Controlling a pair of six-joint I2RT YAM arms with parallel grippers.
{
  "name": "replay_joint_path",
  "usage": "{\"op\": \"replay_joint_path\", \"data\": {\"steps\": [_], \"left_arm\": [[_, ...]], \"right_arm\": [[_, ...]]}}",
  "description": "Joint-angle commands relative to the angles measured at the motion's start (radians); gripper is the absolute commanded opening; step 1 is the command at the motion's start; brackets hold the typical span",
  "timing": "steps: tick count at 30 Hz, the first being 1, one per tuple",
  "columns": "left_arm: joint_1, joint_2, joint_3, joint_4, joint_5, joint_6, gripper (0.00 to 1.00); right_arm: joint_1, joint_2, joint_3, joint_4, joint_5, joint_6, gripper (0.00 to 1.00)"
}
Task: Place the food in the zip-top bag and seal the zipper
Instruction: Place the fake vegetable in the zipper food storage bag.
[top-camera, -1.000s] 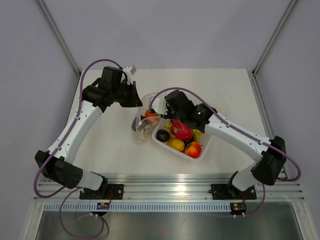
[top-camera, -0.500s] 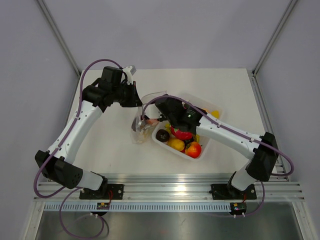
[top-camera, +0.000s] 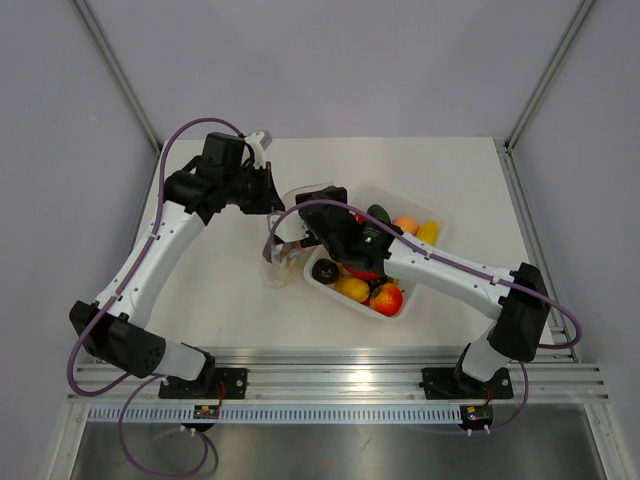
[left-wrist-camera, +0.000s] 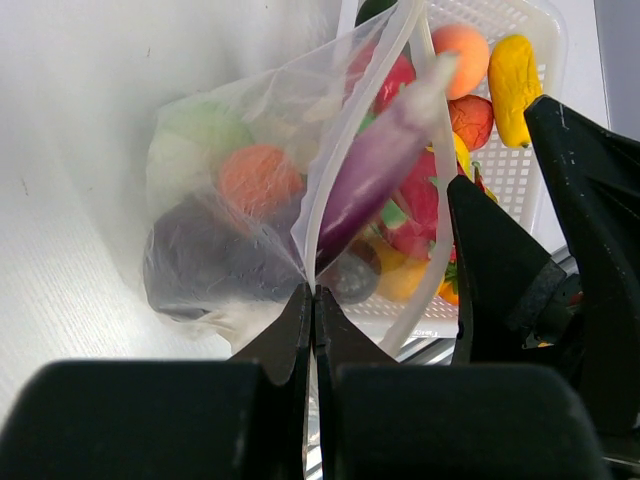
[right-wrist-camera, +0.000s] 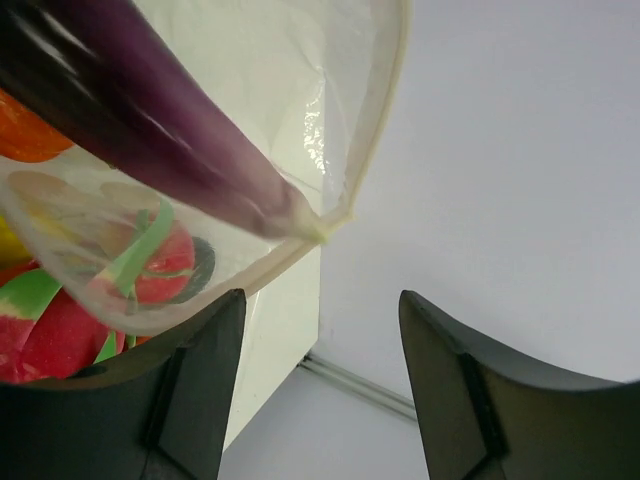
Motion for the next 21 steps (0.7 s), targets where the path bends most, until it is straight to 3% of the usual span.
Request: {"op": "replay_joint_path", "data": {"steps": [1,8,11,12,15,21], "left_arm": [[-0.005,-0.036,0.005,0.037,0.026,0.003,0.0],[-0.005,-0.039,0.005,0.032,0.021,0.005,0.0],[-0.005,-0.036,0.008,0.03,0.022,0.003,0.0],[-0.005,-0.036,0.008,0.032,0.022,0.003,0.0],[-0.005,-0.036,0.008,0.032,0.021,0.003,0.0],[-0.005,-0.037,0.007,0.038,0.021,-0.001,0.0]], "right_arm": [[0.009,-0.022,0.043,0.095,-0.011,0.008,0.7],[0.007,-0.093,0.06,0.156,0.002,0.183,0.73],[-0.029,-0.125,0.147,0.129,0.044,0.431,0.84],[-0.049,-0.127,0.184,0.036,0.055,0.615,0.86],[-0.174,-0.101,0.346,-0.237,-0.008,0.959,0.81],[-0.312,-0.153,0.265,-0.325,-0.263,1.38,0.78]]}}
